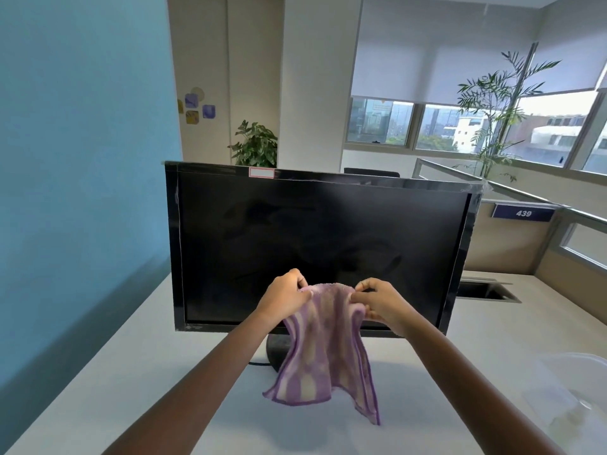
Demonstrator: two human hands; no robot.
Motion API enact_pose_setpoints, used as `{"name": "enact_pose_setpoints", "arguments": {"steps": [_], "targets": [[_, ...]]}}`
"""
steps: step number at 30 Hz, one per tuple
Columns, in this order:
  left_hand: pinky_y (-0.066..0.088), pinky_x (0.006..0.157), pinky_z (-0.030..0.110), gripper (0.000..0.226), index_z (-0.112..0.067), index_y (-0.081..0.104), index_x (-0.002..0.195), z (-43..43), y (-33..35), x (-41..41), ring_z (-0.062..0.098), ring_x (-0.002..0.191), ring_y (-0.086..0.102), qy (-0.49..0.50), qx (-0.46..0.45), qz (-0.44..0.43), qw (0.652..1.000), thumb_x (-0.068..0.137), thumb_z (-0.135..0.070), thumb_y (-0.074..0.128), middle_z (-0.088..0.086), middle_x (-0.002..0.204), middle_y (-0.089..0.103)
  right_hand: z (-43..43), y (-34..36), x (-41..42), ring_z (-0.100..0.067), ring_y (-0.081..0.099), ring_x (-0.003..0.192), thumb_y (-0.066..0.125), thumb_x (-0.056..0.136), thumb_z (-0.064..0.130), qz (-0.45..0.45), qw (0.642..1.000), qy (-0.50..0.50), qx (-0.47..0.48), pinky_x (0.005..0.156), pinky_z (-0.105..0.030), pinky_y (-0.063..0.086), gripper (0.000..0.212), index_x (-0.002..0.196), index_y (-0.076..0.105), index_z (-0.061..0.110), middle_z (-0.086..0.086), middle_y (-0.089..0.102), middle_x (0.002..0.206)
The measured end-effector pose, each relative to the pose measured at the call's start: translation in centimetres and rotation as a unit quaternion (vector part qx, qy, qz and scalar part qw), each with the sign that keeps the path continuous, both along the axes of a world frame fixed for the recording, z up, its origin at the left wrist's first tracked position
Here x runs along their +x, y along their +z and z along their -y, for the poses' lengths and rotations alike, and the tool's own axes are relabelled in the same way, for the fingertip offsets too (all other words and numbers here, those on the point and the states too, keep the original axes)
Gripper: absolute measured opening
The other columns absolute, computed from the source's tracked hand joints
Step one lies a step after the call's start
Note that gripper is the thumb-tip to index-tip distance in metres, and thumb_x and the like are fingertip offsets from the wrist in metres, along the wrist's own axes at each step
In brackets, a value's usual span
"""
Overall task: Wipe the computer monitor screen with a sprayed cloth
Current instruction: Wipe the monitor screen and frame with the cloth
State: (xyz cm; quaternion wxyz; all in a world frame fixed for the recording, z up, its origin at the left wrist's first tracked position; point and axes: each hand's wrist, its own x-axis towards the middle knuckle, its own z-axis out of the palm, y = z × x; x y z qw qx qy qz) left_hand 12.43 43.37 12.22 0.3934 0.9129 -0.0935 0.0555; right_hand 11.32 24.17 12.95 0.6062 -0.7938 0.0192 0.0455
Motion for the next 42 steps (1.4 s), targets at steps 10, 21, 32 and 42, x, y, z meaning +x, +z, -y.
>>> {"name": "enact_pose_setpoints", "arguments": {"steps": [10, 21, 32, 42], "targets": [[0.034, 0.052, 0.019, 0.012, -0.017, 0.051, 0.088, 2.8, 2.3, -0.2, 0.005, 0.061, 0.049, -0.052, -0.048, 0.008, 0.997, 0.090, -0.030, 0.053, -0.007, 0.066, 0.052, -3.6, 1.8, -0.6, -0.014, 0.065, 0.068, 0.055, 0.089, -0.001, -0.003, 0.992, -0.035, 0.123, 0.057, -0.021, 0.058, 0.007, 0.096, 0.054, 0.001, -0.008, 0.060, 0.086], [0.050, 0.076, 0.015, 0.021, -0.021, 0.059, 0.104, 1.9, 3.0, -0.2, 0.009, 0.092, 0.062, -0.117, -0.143, -0.044, 0.982, 0.092, -0.035, 0.048, -0.005, 0.097, 0.065, -4.9, 2.8, -1.5, -0.016, 0.066, 0.066, 0.053, 0.087, -0.007, 0.039, 0.981, -0.049, 0.184, 0.052, -0.020, 0.057, 0.018, 0.078, 0.059, 0.007, -0.010, 0.063, 0.078], [0.050, 0.066, 0.028, 0.015, -0.022, 0.058, 0.081, 1.0, 3.8, 0.4, 0.017, 0.072, 0.060, -0.039, -0.172, -0.018, 0.984, 0.085, -0.007, 0.056, 0.005, 0.074, 0.062, -5.9, 3.0, -1.6, -0.015, 0.066, 0.063, 0.054, 0.089, 0.001, 0.053, 0.987, -0.045, 0.142, 0.057, -0.023, 0.058, 0.019, 0.107, 0.054, 0.006, -0.013, 0.065, 0.092], [0.049, 0.060, 0.010, 0.037, -0.017, 0.052, 0.118, -1.0, 4.9, 0.5, 0.003, 0.076, 0.060, -0.118, -0.165, -0.049, 0.978, 0.084, -0.007, 0.062, -0.004, 0.085, 0.063, -6.3, 1.5, -1.8, -0.015, 0.069, 0.084, 0.045, 0.091, -0.006, 0.197, 0.967, -0.033, 0.157, 0.066, -0.018, 0.057, 0.030, 0.107, 0.056, 0.017, -0.006, 0.067, 0.101]]}}
